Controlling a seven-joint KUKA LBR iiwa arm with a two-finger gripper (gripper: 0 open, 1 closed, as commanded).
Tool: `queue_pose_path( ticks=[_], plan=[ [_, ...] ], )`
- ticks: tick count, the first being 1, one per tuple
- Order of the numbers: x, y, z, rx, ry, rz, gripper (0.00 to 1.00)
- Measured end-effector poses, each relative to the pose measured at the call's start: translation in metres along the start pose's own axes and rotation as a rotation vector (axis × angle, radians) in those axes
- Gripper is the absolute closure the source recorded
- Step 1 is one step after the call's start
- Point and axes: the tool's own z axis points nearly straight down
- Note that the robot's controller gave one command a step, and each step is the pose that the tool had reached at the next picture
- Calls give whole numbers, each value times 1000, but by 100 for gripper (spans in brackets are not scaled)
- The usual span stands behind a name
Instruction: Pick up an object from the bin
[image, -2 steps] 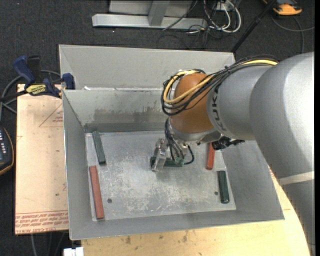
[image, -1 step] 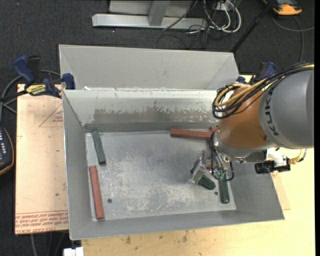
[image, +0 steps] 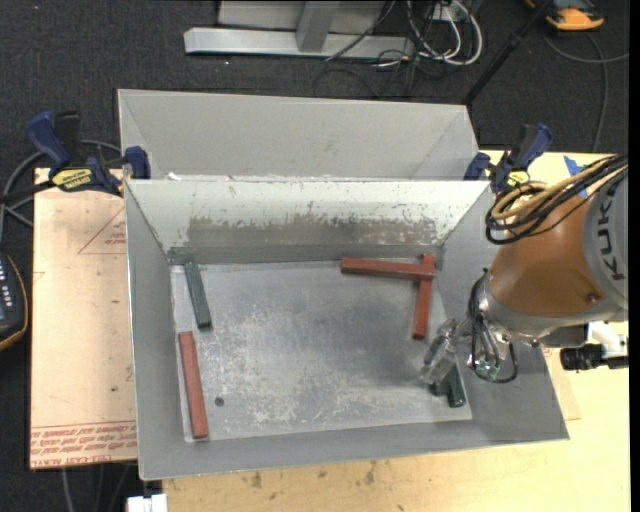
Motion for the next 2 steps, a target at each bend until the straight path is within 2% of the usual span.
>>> queue_pose_path(
  ticks=[1,2],
  plan=[
    [-20,52,0,-5,-3,-210,100],
    [-20,51,0,-4,-1,-207,0]
  ],
)
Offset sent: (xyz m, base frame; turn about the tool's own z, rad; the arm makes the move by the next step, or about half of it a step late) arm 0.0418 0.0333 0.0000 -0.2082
